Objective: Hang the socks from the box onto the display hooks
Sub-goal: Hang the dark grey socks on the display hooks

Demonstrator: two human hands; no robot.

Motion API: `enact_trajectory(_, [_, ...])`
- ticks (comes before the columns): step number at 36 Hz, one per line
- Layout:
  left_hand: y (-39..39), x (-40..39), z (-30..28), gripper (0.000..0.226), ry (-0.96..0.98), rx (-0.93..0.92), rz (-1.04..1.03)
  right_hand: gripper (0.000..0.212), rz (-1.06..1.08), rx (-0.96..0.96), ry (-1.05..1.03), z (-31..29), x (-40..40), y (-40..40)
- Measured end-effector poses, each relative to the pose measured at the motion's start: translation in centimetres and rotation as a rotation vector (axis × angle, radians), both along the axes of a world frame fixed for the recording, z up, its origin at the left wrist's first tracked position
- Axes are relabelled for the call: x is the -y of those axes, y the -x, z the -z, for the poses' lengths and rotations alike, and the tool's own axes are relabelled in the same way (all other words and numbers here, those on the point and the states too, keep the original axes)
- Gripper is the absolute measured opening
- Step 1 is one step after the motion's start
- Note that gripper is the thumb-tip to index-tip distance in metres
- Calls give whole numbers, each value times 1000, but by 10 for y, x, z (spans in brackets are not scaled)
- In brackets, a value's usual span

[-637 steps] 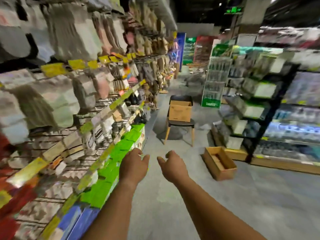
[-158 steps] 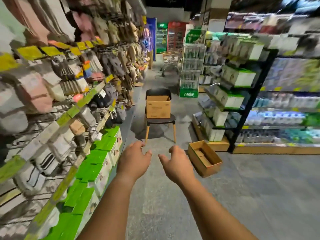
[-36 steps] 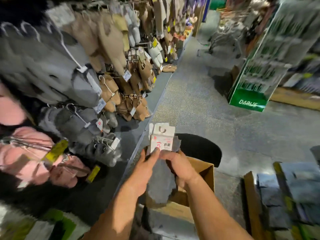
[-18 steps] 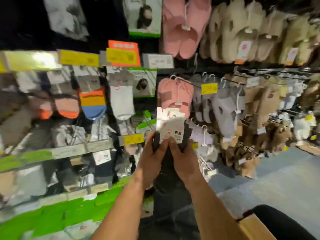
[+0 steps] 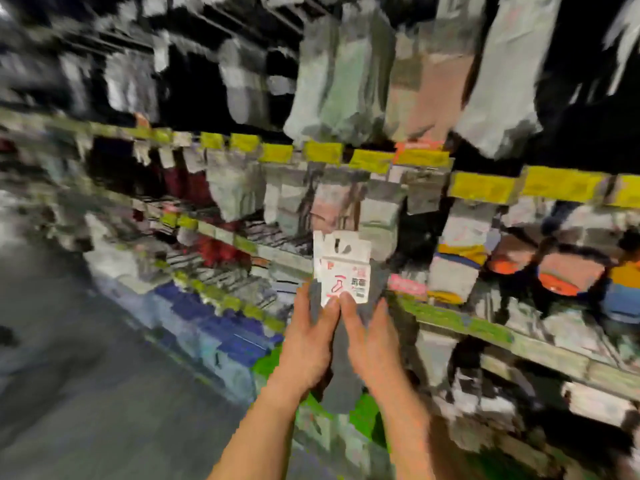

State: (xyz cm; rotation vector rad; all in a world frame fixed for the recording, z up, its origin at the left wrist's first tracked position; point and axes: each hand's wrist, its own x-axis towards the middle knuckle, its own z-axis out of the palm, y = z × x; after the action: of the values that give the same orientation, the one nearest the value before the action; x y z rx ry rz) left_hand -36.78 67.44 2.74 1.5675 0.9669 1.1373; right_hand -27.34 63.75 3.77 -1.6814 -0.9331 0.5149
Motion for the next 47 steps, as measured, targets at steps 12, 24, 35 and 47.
enact_trajectory(12, [205, -171, 11, 63, 37, 64, -256, 34, -344, -23, -54, 9, -199, 190])
enact_trajectory(24, [360, -366, -12, 79, 19, -31, -524, 63, -594, 6, -121, -8, -429, 343])
enact_trajectory(35, [482, -526, -4, 45, 14, 192, -580, 41, -674, 51, -85, -14, -594, 470])
enact_trajectory(47, [661, -697, -16, 47, 47, 235, -374, 43, -570, -16, -77, -16, -758, 639])
